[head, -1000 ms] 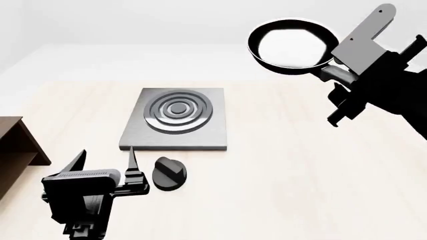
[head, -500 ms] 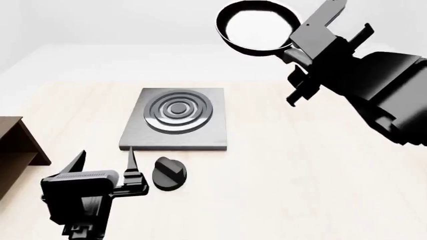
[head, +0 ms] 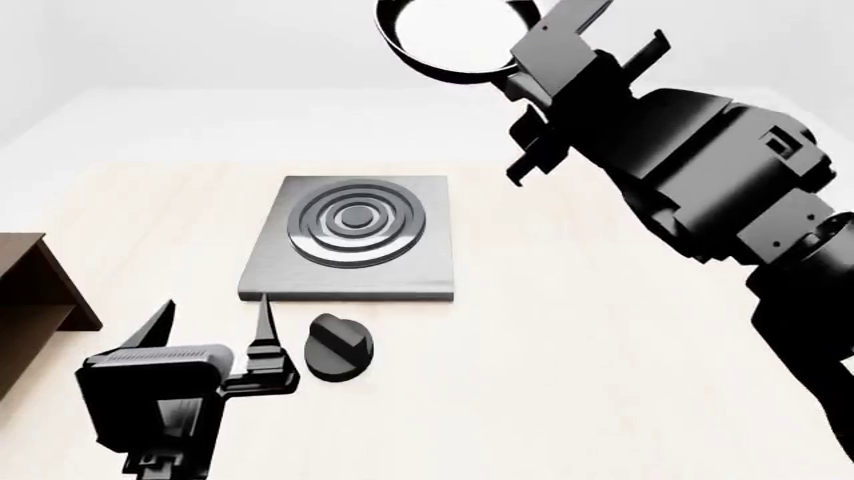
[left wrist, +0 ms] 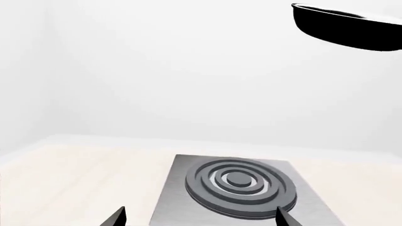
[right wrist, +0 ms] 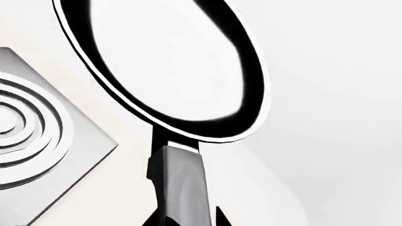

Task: Turn on the stove and put the frying pan on it.

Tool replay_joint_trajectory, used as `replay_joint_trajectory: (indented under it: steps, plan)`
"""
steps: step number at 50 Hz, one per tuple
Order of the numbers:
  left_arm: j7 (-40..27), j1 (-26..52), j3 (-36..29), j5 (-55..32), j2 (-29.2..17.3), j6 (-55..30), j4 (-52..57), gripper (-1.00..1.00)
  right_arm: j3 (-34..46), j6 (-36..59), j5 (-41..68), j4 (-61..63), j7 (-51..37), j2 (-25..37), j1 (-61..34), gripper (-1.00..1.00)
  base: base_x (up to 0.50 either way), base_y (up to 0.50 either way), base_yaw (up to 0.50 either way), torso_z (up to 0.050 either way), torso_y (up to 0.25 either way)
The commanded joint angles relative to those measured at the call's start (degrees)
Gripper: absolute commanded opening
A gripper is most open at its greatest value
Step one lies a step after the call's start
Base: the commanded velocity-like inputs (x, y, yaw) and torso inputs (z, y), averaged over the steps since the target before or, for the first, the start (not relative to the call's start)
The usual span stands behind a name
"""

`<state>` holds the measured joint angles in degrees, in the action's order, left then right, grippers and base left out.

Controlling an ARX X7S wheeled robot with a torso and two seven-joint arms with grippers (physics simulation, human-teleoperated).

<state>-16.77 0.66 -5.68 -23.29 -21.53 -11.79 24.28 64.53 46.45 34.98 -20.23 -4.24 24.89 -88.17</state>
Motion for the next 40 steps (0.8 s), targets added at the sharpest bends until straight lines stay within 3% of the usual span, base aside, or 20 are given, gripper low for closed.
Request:
replay_joint_trajectory:
  steps: [1, 10, 40]
  plan:
    - [0.27, -0.2, 0.14, -0.66, -0.16, 0.49, 0.12, 1.0, -1.46, -3.49, -6.73, -5.03, -1.5, -5.8, -0.88, -1.0, 0.0, 0.0, 0.0, 0.0, 0.0]
    - [0.62, -0.56, 0.45, -0.93, -0.1, 1.87, -0.1, 1.0, -1.62, -5.33, -7.39, -9.7, -1.74, -10.01, -1.48, -1.0, 0.0, 0.0, 0.0, 0.0, -0.041]
    - [0.99, -0.96, 0.45, -1.79, -0.31, 3.15, -0.68, 1.0, -2.3, -11.05, -9.11, -19.89, -4.96, -19.22, -0.99, -1.0, 0.0, 0.0, 0.0, 0.0, -0.239]
